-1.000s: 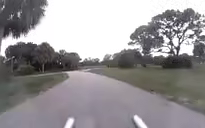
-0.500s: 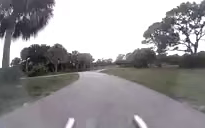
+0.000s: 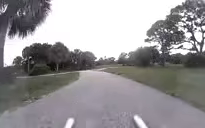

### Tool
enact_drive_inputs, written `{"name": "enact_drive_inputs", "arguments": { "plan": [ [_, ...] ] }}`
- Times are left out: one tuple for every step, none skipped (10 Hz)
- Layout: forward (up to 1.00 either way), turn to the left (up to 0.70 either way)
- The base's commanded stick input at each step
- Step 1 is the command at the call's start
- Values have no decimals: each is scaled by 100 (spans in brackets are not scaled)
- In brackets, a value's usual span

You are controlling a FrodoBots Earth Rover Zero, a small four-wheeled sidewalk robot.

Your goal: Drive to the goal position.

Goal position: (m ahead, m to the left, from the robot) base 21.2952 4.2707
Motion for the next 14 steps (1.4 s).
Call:
{"name": "enact_drive_inputs", "arguments": {
  "plan": [
    [85, 17],
    [85, 4],
    [85, 0],
    [85, 0],
    [85, 0],
    [85, 0],
    [85, 0],
    [85, 0],
    [85, 0],
    [85, 0],
    [85, 0],
    [85, 0],
    [85, 0],
    [85, 0]
  ]
}}
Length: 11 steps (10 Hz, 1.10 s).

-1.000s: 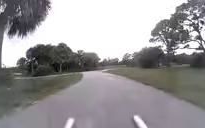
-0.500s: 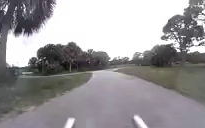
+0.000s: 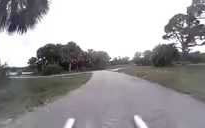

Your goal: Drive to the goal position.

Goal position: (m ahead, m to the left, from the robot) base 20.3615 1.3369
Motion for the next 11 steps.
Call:
{"name": "enact_drive_inputs", "arguments": {
  "plan": [
    [85, 0],
    [85, 0],
    [85, 0],
    [85, 0],
    [85, 0],
    [85, 0],
    [85, 0],
    [85, 0],
    [85, 0],
    [85, 0],
    [85, 0]
  ]
}}
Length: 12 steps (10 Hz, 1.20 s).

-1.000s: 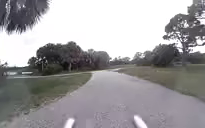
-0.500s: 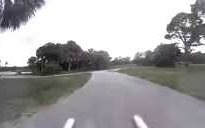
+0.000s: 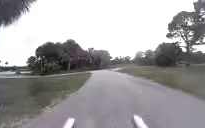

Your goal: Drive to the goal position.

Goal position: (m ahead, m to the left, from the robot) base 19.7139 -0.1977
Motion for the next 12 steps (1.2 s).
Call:
{"name": "enact_drive_inputs", "arguments": {
  "plan": [
    [85, 0],
    [85, 0],
    [85, 0],
    [85, 0],
    [85, 0],
    [85, 0],
    [85, 0],
    [85, 0],
    [85, 0],
    [85, 0],
    [85, 0],
    [85, 0]
  ]
}}
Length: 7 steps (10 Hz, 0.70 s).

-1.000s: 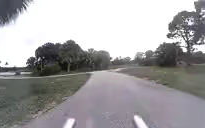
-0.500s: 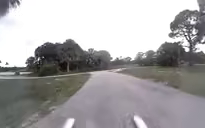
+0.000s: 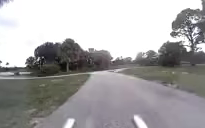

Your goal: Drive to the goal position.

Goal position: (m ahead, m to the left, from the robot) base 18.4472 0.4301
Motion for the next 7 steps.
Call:
{"name": "enact_drive_inputs", "arguments": {
  "plan": [
    [85, 0],
    [85, 0],
    [85, 0],
    [85, 0],
    [85, 0],
    [85, 0],
    [85, 0]
  ]
}}
